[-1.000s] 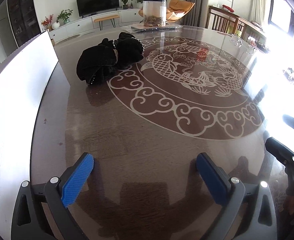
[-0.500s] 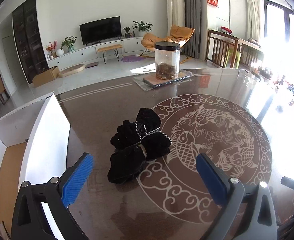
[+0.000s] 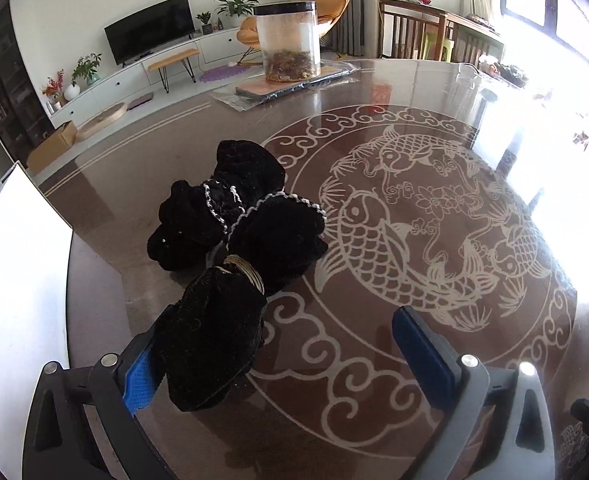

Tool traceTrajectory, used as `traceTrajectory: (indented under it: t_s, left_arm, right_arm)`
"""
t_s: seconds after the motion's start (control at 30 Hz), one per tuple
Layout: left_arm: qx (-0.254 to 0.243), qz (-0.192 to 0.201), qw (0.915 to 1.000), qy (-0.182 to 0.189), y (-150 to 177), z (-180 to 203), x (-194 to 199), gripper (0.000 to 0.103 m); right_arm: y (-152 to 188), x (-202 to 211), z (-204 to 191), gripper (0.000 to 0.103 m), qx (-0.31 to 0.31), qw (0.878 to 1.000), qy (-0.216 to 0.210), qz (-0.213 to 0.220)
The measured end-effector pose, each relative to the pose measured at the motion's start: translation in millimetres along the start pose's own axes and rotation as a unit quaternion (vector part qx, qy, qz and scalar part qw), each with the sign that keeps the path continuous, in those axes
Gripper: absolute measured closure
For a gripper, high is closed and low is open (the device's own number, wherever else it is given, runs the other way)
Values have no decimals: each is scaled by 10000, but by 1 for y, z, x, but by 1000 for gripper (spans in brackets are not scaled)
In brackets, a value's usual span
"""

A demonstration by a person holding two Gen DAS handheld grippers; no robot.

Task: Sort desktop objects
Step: 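Close the left gripper on a black velvet scrunchie and lift it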

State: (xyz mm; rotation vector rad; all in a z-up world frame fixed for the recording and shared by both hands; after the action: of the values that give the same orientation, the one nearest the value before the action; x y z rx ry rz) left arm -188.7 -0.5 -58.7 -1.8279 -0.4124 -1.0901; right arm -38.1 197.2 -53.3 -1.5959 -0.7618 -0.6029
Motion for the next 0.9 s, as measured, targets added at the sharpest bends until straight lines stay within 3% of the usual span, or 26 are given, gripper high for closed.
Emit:
traceTrajectory:
  t_s: [0.07,0.27,0.53,0.57,0.63,0.67,0.7,0.9]
  left_arm:
    - [64,142,9998,133,3,8,13,0]
    - [464,287,9979,-346,1,-17,27,0]
    - [246,-296,9988,-318,6,-24,-15,1]
    - [244,-190,9992,-267,5,-23,-15,5]
    - [378,-19,9993,-41,4,-21,-12,40]
    - [485,44,9988,-12,3,-22,-10,50]
    - [529,45,9985,-110,3,-23,-9,70]
    - [811,40,9953,-535,21,-22,10,73]
  right_arm:
    - [0,0,0,2,-6,10000,-6,-6]
    - [0,-1,0,2,-10,10000,10,-9]
    - [0,-1,2,2,-32,10000,35,4]
    - [0,-1,3,2,-33,10000,36,7]
    - [0,-1,2,2,-36,10000,31,5]
    - [0,-1,2,2,-35,10000,30,4]
    - [0,-1,2,2,-36,10000,26,-1]
    - [0,-1,3,2,-41,10000,42,3]
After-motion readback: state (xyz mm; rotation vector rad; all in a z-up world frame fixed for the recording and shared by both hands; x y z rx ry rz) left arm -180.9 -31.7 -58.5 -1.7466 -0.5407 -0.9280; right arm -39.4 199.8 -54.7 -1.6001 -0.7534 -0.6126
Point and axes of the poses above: each gripper's, at about its wrist camera, not at the fingertips, and x roughly against the way its jaws point, z to its right, y to its underside, the point moved 7 cm from there along -x, roughly the way its jaws point, and after that the axes turned 11 degrees about -x, right-handed, at the moved point
